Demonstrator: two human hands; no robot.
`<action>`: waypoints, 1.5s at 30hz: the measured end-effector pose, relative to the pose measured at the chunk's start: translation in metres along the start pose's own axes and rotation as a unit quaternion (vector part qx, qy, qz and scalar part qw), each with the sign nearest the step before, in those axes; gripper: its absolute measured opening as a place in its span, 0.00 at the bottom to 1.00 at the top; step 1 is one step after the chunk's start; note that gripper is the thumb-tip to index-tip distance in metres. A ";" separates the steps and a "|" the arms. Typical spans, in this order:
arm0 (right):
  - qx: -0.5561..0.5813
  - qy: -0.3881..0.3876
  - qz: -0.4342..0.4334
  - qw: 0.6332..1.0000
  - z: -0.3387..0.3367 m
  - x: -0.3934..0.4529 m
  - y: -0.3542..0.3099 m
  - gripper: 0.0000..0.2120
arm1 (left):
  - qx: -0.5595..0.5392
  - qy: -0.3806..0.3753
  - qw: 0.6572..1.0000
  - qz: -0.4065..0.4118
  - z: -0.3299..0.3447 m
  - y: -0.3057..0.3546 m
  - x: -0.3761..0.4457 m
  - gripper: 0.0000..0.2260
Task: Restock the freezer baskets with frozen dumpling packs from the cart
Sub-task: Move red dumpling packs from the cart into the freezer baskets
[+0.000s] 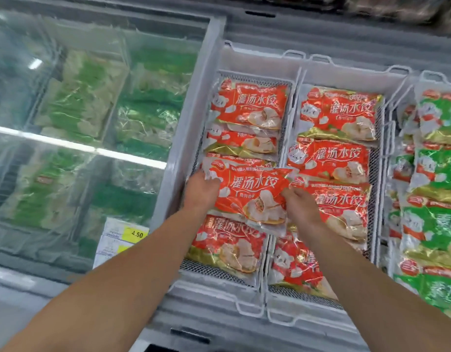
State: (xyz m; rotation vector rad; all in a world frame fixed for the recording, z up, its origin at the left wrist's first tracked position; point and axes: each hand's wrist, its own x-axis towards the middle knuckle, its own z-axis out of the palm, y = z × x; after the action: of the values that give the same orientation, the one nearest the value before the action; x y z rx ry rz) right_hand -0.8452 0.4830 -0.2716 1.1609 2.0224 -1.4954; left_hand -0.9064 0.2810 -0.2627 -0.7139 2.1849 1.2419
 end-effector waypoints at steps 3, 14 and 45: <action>-0.040 -0.046 -0.003 0.998 0.013 0.021 -0.012 0.19 | 0.027 0.032 0.999 0.015 0.008 0.006 0.011 0.08; -0.128 -0.100 -0.037 0.986 0.018 0.028 -0.004 0.19 | 0.136 -0.018 0.990 0.029 0.009 -0.008 0.001 0.15; -0.169 0.212 0.014 0.962 -0.036 -0.392 0.337 0.22 | 0.337 -0.280 0.811 0.388 0.018 -0.204 -0.307 0.22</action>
State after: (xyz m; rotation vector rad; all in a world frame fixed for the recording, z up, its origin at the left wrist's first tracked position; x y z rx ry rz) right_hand -0.3416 0.3942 -0.1886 1.4389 2.4007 -0.8830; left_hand -0.5451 0.2637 -0.1901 0.8201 2.1723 0.7132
